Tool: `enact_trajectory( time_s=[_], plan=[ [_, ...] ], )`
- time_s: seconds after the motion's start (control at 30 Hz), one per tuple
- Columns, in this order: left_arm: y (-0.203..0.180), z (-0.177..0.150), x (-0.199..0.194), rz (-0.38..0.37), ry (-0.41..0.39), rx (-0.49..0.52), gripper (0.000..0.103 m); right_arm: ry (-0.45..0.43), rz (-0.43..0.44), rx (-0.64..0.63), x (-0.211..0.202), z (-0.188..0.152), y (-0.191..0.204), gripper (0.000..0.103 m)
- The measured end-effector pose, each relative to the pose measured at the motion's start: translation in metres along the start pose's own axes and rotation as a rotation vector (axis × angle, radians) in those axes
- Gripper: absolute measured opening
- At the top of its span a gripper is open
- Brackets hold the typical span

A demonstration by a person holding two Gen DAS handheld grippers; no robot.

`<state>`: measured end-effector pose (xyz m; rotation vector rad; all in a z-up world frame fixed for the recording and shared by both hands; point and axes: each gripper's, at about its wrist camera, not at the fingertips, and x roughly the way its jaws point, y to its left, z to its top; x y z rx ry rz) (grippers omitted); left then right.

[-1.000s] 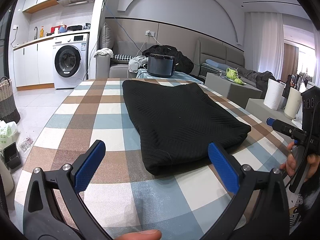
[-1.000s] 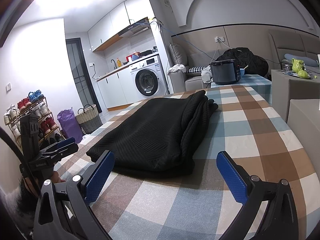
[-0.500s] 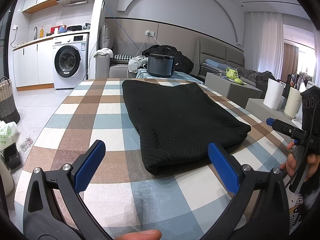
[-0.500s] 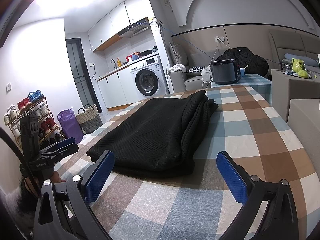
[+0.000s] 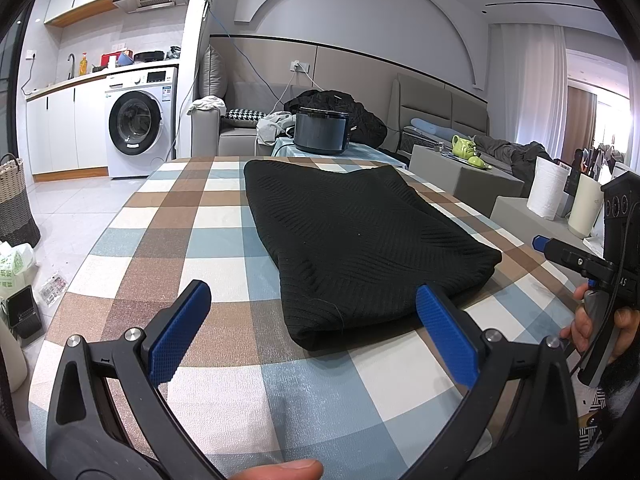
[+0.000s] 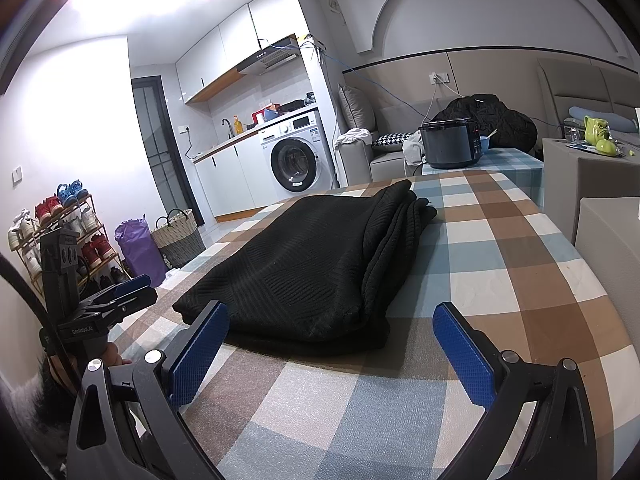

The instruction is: Fold small clothes

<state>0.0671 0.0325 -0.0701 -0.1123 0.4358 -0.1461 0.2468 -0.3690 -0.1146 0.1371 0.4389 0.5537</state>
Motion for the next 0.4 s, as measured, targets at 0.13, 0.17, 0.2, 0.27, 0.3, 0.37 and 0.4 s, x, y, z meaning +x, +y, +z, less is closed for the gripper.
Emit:
enact_trajectory(
  time_s=[0.13, 0.17, 0.2, 0.27, 0.3, 0.37, 0.4],
  plan=[
    [0.0, -0.0004, 0.0001, -0.001, -0.002, 0.002, 0.102, 0.0, 0.0, -0.001, -0.0002, 0.0, 0.0001, 0.103],
    [0.0002, -0.0004, 0.0004, -0.001, -0.001, 0.002, 0.102, -0.001, 0.0, -0.001, 0.0001, 0.0001, 0.0005, 0.103],
    [-0.0003, 0.0, -0.0001, 0.0, -0.001, 0.001, 0.102, 0.0, 0.0, -0.001, 0.0001, 0.0, 0.0003, 0.103],
    [0.0002, -0.0005, 0.0002, -0.001, -0.002, 0.003, 0.102, 0.0, -0.001, 0.0, 0.0, 0.0, 0.0007, 0.103],
    [-0.0004, -0.0002, -0.0002, -0.003, -0.002, 0.004, 0.102, 0.0, -0.001, -0.001, -0.0004, 0.0, 0.0005, 0.103],
    [-0.0004, -0.0003, -0.0002, -0.002, -0.002, 0.005, 0.102, 0.0, -0.001, 0.0, 0.0001, 0.0001, 0.0008, 0.103],
    [-0.0002, -0.0005, -0.0001, -0.001, -0.002, 0.004, 0.102, 0.0, 0.0, 0.0, -0.0001, 0.0, 0.0006, 0.103]
  ],
)
